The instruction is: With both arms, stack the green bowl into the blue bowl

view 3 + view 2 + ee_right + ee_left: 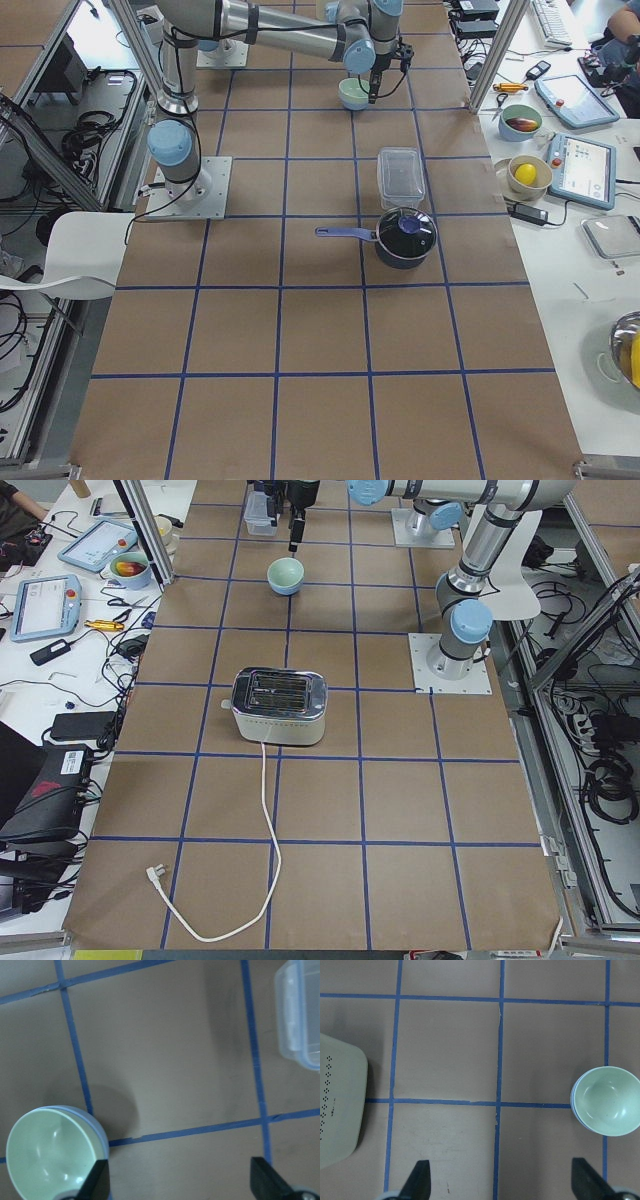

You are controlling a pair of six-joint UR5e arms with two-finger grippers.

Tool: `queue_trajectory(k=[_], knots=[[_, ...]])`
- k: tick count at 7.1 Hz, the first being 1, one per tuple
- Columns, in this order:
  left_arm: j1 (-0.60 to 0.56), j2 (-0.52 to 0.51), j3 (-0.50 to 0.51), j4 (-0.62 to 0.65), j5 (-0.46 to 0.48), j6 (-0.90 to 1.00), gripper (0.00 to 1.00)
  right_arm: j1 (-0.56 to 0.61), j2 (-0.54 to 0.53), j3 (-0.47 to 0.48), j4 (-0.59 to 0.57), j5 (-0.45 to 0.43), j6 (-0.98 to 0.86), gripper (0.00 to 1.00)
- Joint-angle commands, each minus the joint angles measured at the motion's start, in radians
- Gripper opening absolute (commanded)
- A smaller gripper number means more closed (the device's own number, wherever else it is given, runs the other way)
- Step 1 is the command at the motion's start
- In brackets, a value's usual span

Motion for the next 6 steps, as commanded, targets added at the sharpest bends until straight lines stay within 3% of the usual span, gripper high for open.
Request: queue_trajectory(k=[1, 3, 6], knots=[[0.002, 0.001, 0.0, 0.0, 0.001, 0.001, 1.0, -0.143, -0.116, -0.039, 0.163, -0.073, -0.233, 1.0], [-0.001, 0.001, -0.001, 0.0, -0.002, -0.001, 1.0, -0.189, -0.221, -0.032, 0.255, -0.081, -0.322, 1.0], [-0.001, 0.001, -0.001, 0.0, 0.001, -0.001, 1.0, -0.179, -0.244, -0.031, 0.26, -0.073, -0.305, 1.0]])
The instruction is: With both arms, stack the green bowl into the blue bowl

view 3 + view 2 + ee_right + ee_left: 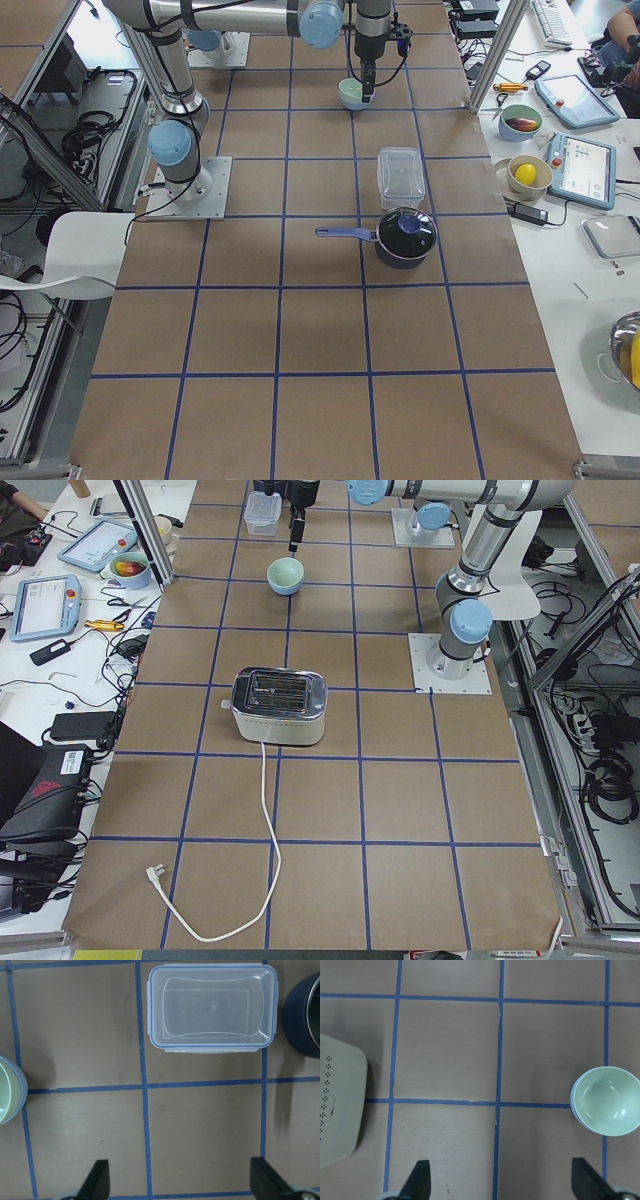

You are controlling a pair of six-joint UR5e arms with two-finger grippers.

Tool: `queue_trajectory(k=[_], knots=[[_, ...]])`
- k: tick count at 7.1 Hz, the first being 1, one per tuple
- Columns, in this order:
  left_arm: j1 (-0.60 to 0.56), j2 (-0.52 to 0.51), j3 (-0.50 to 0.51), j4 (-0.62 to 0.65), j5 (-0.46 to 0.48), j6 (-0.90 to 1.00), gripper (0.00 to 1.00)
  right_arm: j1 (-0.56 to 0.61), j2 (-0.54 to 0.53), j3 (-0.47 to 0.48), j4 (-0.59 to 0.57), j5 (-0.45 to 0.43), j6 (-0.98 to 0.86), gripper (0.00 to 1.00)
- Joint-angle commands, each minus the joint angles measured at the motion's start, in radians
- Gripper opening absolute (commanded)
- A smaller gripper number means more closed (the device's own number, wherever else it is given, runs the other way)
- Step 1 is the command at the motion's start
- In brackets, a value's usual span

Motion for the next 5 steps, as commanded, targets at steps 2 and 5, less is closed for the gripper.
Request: queue_trajectory(k=[2, 5], knots=[[0.008, 0.0, 0.001, -0.009, 0.004, 0.0, 1.0, 0.003, -0.048, 0.002, 0.001, 0.016, 0.006, 1.0], [0.0, 0.0, -0.002, -0.006, 0.004, 0.002, 1.0, 0.023, -0.013, -0.01, -0.008, 0.018, 0.116, 1.0]])
